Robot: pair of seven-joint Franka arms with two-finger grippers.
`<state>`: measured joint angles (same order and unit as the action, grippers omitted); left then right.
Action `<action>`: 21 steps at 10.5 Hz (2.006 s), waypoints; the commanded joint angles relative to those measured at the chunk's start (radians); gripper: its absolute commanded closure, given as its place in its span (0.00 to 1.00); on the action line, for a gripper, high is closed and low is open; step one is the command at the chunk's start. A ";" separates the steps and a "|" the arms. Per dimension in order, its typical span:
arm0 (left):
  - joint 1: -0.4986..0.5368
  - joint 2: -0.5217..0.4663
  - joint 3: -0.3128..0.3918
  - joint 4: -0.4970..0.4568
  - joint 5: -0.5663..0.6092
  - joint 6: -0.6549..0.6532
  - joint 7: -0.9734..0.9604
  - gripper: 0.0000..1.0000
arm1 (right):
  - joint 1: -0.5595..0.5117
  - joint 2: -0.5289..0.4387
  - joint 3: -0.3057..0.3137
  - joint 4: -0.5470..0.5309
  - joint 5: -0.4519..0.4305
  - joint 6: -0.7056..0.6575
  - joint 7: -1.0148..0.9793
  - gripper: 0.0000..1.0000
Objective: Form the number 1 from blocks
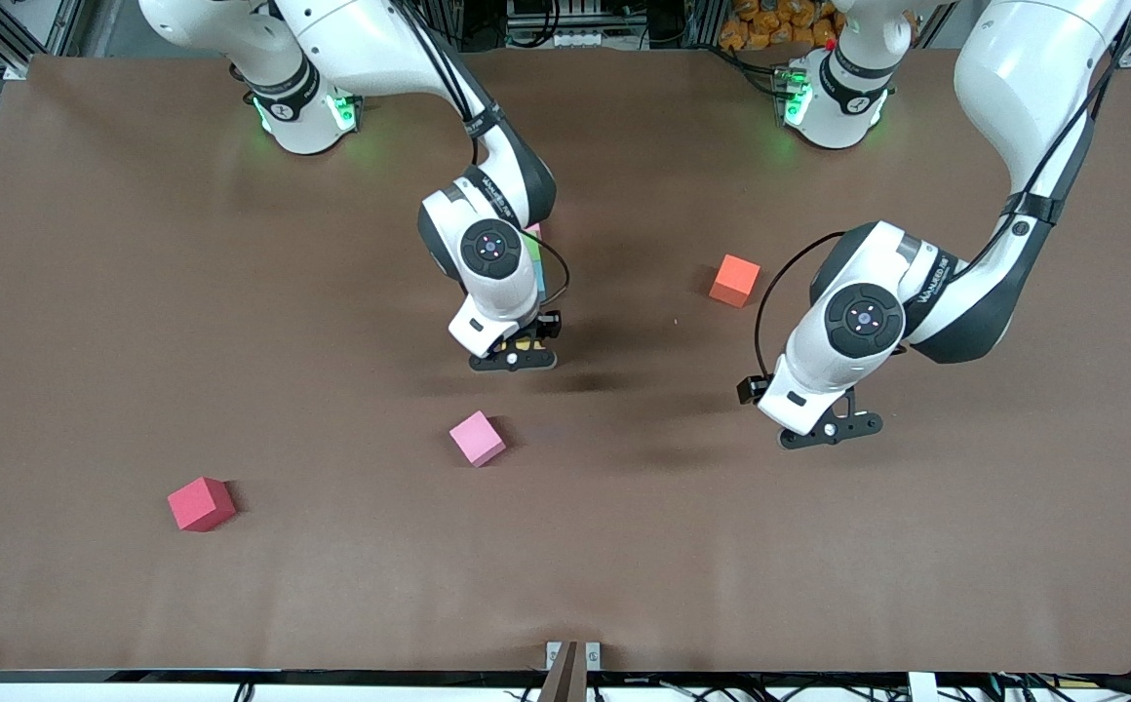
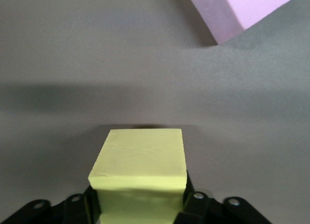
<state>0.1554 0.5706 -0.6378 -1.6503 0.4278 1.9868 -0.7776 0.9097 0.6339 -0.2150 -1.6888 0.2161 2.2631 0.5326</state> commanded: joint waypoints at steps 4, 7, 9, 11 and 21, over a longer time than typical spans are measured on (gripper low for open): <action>0.012 -0.017 -0.008 -0.010 -0.012 -0.016 0.021 0.00 | -0.035 -0.071 -0.004 -0.002 0.012 -0.069 0.004 0.00; 0.035 -0.026 -0.014 -0.005 -0.014 -0.016 0.021 0.00 | -0.119 -0.123 -0.004 0.001 0.003 -0.074 -0.095 0.00; 0.053 -0.075 -0.020 -0.003 -0.034 -0.016 0.024 0.00 | -0.191 -0.146 -0.004 0.003 0.002 -0.126 -0.257 0.00; 0.085 -0.147 -0.019 -0.003 -0.092 -0.019 0.062 0.00 | -0.288 -0.157 -0.004 0.024 -0.020 -0.175 -0.435 0.00; 0.048 -0.316 0.106 0.136 -0.217 -0.322 0.421 0.00 | -0.638 -0.404 -0.004 0.228 -0.142 -0.574 -0.330 0.00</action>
<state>0.2519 0.3208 -0.6299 -1.5279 0.2823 1.7330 -0.4656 0.3284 0.2760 -0.2414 -1.4477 0.0939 1.7210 0.1671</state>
